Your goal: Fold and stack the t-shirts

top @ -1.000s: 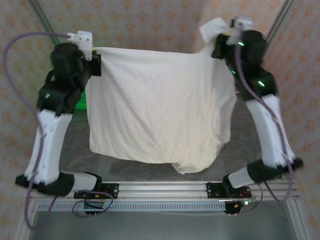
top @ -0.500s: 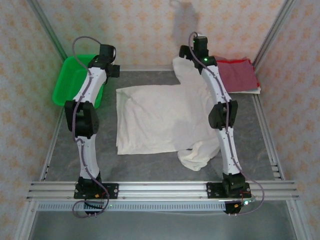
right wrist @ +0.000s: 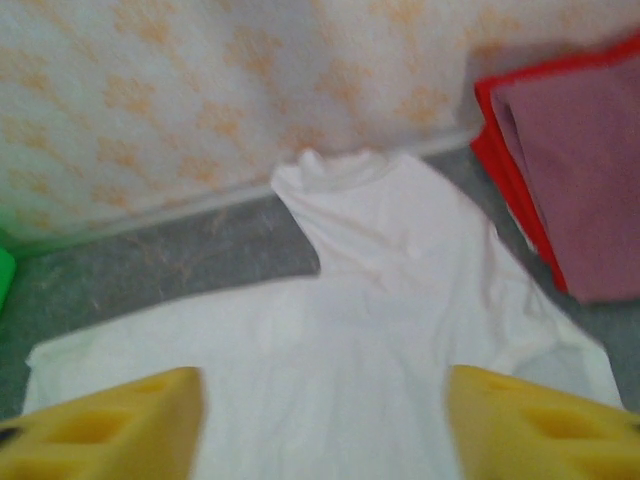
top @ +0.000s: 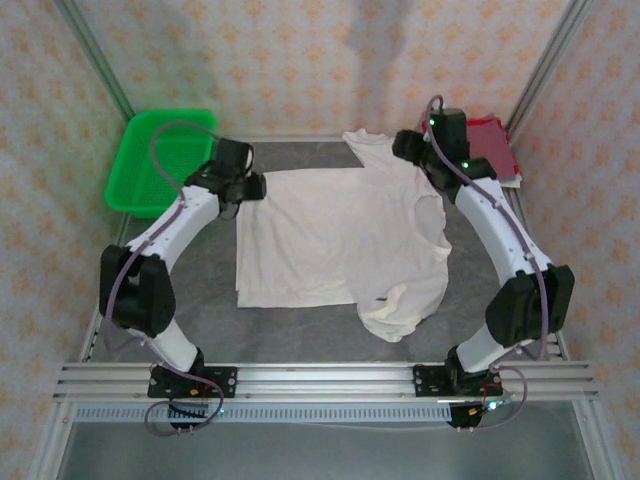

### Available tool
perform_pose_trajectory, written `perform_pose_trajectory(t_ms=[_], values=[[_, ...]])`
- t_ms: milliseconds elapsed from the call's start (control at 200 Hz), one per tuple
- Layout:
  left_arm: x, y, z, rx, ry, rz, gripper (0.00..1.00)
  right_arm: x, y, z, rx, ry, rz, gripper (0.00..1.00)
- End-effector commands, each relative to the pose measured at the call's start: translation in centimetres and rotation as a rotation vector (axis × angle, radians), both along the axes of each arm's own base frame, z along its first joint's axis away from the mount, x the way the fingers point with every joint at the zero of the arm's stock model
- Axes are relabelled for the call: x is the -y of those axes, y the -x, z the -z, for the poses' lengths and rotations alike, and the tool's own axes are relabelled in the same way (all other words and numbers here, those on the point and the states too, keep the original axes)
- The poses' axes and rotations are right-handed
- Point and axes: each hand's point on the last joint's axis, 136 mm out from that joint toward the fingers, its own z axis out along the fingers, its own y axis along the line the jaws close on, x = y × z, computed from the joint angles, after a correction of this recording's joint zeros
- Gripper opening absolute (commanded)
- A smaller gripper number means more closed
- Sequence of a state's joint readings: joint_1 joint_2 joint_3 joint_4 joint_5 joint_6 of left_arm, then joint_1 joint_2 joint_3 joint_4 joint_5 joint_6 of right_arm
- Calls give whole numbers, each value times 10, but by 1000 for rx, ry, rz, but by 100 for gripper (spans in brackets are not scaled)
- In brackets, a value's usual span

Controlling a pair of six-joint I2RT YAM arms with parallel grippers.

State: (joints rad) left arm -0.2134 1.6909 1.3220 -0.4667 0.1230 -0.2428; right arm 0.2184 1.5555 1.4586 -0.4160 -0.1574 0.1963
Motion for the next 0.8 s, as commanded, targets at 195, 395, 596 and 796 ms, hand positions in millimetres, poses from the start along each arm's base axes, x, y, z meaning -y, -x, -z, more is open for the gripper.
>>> perform_pose_trajectory(t_ms=[195, 395, 596, 796], values=[[-3, -18, 57, -88, 53, -119, 29, 9, 0, 140, -304, 9, 46, 20], [-39, -16, 108, -211, 75, -243, 26, 7, -3, 201, -448, -2, 76, 20], [-78, -22, 125, -245, 73, -340, 26, -14, -9, 229, -499, -89, 43, 17], [-92, -49, 108, -206, 66, -360, 25, -65, -11, 230, -501, -222, -55, 18]])
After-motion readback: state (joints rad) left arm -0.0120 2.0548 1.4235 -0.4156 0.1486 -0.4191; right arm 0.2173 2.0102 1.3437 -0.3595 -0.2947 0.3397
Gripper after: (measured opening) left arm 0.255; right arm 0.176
